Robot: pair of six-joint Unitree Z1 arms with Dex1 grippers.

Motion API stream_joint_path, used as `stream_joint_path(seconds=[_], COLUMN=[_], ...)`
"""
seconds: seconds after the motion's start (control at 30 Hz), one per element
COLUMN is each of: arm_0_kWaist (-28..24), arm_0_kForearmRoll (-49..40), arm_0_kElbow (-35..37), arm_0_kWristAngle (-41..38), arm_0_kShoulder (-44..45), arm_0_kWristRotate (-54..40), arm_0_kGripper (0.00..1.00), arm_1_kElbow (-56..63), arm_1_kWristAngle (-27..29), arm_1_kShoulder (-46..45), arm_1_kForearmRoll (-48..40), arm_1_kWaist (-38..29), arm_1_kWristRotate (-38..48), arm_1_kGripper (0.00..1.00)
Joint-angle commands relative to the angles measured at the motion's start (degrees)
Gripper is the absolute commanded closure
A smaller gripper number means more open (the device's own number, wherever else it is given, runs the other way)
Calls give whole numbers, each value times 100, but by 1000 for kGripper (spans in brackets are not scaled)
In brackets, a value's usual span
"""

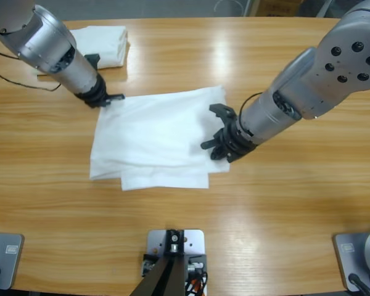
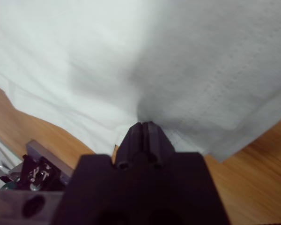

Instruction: Fold clothes

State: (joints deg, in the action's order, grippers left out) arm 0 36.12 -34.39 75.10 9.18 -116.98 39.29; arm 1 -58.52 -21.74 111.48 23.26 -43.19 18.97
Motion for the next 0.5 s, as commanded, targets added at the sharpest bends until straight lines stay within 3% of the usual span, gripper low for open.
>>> stream_joint_path(seconds=[0.03,0.2,0.5], arm_0_kWaist=[691,818,369], arm_0_kForearmRoll=[24,-31,-168], arm_0_kElbow=[876,597,182], arm_0_kWristAngle=[-117,-169,66], arm_0_kShoulder=[38,-248,-299], arm_0_kWristRotate=[52,284,376], arm_0_kGripper=[1000,1000,1000], arm_1_kElbow=[276,297,401], arm_1_kWristAngle=[110,115,114], arm_1_kShoulder=[311,288,297], arm_1_kForearmRoll=[-34,-37,-94], arm_1_kWaist=[-41,-41,-41], arm_1_kWristRotate=[72,65,54], arm_1_kGripper=[1000,1000,1000])
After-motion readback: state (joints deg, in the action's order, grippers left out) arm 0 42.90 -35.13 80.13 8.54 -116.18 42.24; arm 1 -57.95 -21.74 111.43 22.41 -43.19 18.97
